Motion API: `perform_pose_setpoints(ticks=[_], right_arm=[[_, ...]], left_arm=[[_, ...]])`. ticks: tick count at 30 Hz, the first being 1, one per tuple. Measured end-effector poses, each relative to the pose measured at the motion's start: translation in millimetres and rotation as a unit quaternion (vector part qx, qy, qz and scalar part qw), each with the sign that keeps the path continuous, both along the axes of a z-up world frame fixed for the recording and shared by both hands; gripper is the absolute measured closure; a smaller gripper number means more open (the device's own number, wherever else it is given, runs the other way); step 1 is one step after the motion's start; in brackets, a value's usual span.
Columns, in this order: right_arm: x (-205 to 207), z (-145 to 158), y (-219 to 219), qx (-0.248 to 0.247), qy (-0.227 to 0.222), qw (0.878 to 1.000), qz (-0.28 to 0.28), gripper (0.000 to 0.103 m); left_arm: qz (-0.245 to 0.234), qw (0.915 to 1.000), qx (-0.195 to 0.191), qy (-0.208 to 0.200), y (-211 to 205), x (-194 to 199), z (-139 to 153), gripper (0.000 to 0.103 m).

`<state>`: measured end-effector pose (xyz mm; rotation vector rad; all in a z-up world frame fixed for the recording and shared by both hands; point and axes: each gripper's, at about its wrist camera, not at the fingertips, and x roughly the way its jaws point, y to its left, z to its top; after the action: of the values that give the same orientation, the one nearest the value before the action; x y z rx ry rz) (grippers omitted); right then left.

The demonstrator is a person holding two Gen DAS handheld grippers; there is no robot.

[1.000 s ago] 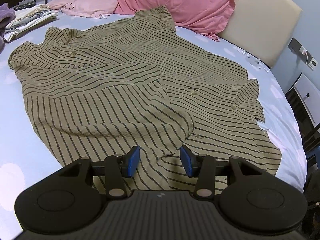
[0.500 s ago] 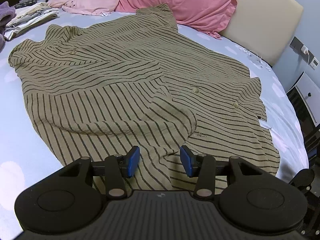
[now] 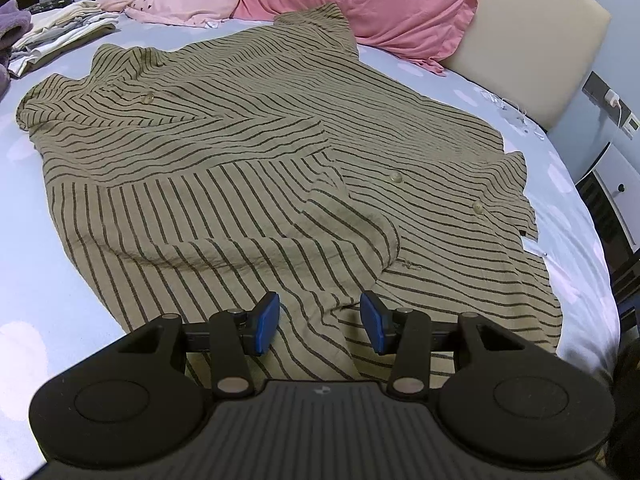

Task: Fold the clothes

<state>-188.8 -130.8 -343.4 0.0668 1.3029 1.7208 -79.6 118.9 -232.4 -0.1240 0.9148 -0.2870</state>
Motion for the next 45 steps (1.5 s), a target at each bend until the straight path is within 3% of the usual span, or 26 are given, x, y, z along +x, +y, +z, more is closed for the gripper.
perform_pose_setpoints(ticks=[6,9,12,17,20,23,25,28,34,35,37,39,42,45], right_arm=[[-7,25,-35,-0.050,-0.041,0.998,-0.009,0.054],[-8,29,-47,-0.098,-0.091,0.991,-0.021,0.054],[-10,38,-53,-0.104,-0.104,0.989,-0.029,0.054],[-21,49,-52,-0.156,-0.145,0.976,-0.042,0.051],[-33,56,-56,-0.133,-0.128,0.982,-0.030,0.040],[-36,65,-62,-0.059,-0.065,0.995,-0.050,0.034],[-45,65,-56,-0.074,-0.086,0.993,-0.041,0.031],[-59,59,-45,-0.142,-0.162,0.976,-0.036,0.031],[-103,74,-30,-0.188,-0.305,0.931,-0.071,0.026],[-105,80,-35,-0.170,-0.286,0.939,-0.086,0.026],[-101,93,-52,-0.110,-0.201,0.966,-0.124,0.025],[-100,98,-64,-0.095,-0.166,0.973,-0.130,0.025],[-78,108,-75,-0.113,-0.199,0.959,-0.168,0.025],[-14,119,-82,-0.127,-0.222,0.931,-0.260,0.025]], left_arm=[[-0.006,1.0000,0.003,0.001,-3,0,1,0.061],[-0.007,1.0000,0.001,-0.003,-3,-1,3,0.061],[-0.005,1.0000,-0.002,-0.005,-2,0,2,0.061],[0.013,0.9999,0.001,0.007,4,5,-3,0.061],[0.012,0.9999,-0.003,-0.002,3,1,5,0.061],[0.002,1.0000,0.002,-0.004,-1,-1,8,0.060],[-0.002,1.0000,0.008,-0.002,-3,-2,8,0.060],[-0.004,0.9999,0.014,0.002,-5,-3,6,0.060],[0.001,0.9999,0.012,-0.004,-7,-5,14,0.060],[0.000,0.9999,0.007,-0.007,-7,-4,17,0.060],[0.011,0.9999,-0.002,-0.013,-5,1,24,0.060],[0.027,0.9995,-0.008,-0.012,-5,15,30,0.060],[0.054,0.9980,-0.028,-0.016,-6,43,42,0.060],[0.079,0.9949,-0.052,-0.034,-7,71,49,0.058]])
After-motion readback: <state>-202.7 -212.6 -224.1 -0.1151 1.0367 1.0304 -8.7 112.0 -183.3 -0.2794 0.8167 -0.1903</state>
